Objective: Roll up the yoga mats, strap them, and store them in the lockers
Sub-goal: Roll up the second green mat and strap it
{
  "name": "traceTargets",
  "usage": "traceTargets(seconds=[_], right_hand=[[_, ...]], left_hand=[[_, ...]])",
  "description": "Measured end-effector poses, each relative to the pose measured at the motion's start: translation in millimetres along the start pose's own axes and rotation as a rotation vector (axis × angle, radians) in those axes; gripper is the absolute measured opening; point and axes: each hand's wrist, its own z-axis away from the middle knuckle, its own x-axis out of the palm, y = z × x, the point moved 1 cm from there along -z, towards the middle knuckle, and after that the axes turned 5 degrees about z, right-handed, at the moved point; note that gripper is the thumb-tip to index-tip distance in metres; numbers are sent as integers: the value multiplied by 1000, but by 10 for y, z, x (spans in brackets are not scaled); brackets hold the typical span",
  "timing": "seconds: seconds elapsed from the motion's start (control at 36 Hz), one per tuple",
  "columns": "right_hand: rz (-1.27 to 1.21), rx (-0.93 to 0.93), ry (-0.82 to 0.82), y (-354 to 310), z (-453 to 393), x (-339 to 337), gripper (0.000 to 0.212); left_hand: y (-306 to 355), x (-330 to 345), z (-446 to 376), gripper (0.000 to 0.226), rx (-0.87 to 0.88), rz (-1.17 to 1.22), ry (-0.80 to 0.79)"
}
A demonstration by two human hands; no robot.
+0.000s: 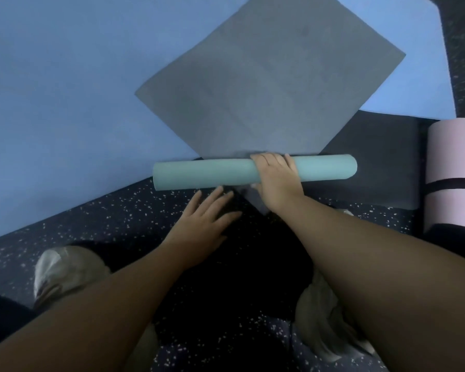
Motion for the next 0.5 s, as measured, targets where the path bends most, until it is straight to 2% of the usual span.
traceTargets(seconds=[0.06, 0.17, 0.22, 0.31, 0.5], right_hand=[[-6, 6, -14, 1, 2, -43, 64], [2, 14, -34, -2, 33, -110, 63], [-3, 17, -51, -14, 42, -118, 65], [-11, 26, -73, -25, 66, -127, 67], [6, -15, -152, 11, 122, -151, 71]], left_hand=[[91, 60, 136, 72, -8, 24, -120], [253, 182, 364, 57, -22, 105, -222], [326, 233, 420, 57, 0, 132, -255], [415, 238, 490, 57, -11, 146, -414], [553, 201, 461, 55, -73, 137, -441]])
